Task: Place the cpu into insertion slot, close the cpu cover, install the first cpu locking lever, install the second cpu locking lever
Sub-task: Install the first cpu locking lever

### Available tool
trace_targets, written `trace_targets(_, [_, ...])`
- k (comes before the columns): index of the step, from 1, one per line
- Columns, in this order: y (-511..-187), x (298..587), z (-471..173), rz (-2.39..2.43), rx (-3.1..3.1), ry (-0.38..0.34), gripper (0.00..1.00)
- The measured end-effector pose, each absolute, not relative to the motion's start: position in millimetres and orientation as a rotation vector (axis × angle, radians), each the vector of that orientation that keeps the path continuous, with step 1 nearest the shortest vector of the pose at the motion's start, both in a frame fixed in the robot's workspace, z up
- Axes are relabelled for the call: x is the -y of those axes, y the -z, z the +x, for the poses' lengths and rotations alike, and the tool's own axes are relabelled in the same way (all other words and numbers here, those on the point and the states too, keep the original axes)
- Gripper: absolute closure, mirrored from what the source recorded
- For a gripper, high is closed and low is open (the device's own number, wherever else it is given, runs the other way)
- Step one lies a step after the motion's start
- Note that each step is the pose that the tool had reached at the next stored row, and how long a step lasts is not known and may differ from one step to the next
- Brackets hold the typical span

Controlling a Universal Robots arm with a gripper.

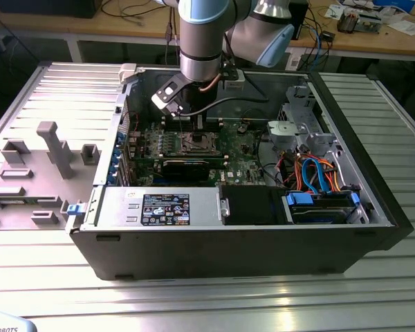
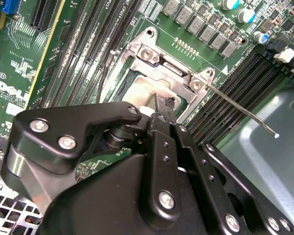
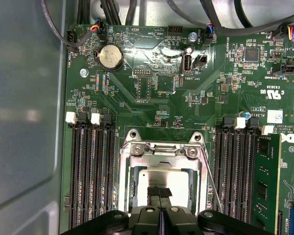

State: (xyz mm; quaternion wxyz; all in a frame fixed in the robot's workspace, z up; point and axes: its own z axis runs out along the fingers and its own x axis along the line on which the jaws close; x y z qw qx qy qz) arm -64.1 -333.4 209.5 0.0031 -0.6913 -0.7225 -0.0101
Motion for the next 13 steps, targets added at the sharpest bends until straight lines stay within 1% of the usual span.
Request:
trace_targets(6, [-210.2,333.3,-64.0,-2.167,2.265,0.032,0.89])
trace_targets(13, [-225.4,333.3,-64.0,-2.167,2.265,0.032,0.89])
